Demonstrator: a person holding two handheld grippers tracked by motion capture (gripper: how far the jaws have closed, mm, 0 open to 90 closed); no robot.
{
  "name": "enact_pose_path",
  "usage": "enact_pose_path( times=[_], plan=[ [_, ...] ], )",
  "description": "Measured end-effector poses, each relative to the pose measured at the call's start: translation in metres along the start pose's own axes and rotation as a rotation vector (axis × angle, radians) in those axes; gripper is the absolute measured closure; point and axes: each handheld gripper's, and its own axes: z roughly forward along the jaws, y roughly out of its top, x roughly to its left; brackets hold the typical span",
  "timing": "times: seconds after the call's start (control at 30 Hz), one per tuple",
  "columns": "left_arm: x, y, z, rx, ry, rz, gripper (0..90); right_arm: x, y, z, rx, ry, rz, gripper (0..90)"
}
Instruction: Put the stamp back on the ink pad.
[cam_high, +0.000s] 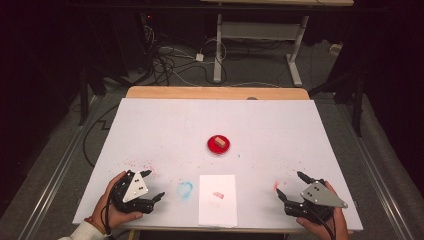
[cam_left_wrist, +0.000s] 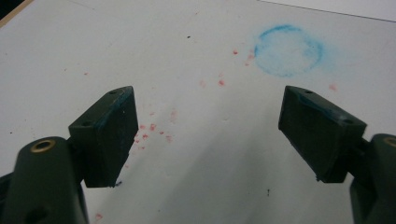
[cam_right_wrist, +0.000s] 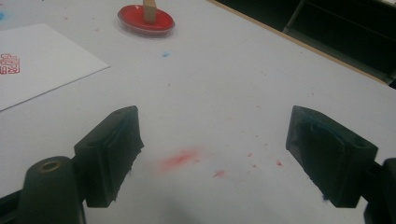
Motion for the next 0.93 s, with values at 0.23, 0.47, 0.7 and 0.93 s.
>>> enact_pose_path(
  times=[0.23, 0.47, 0.7, 0.93],
  plan=[
    [-0.001, 0.0, 0.002, 0.008, -0.001, 0.005, 19.3, -0.001, 0.0, 0.0, -0.006, 0.013, 0.013, 18.9],
    [0.002, -0.003, 0.001, 0.002, -0.006, -0.002, 19.2, -0.001, 0.001, 0.003, -0.014, 0.0, 0.008, 19.0],
    [0.005, -0.008, -0.002, 0.003, 0.004, -0.024, 19.3, 0.002, 0.006, 0.01, -0.02, 0.002, -0.018, 18.9],
    [0.007, -0.008, -0.001, 0.009, 0.015, -0.04, 19.2, 0.006, 0.012, 0.018, -0.02, 0.005, -0.04, 18.4]
  ],
)
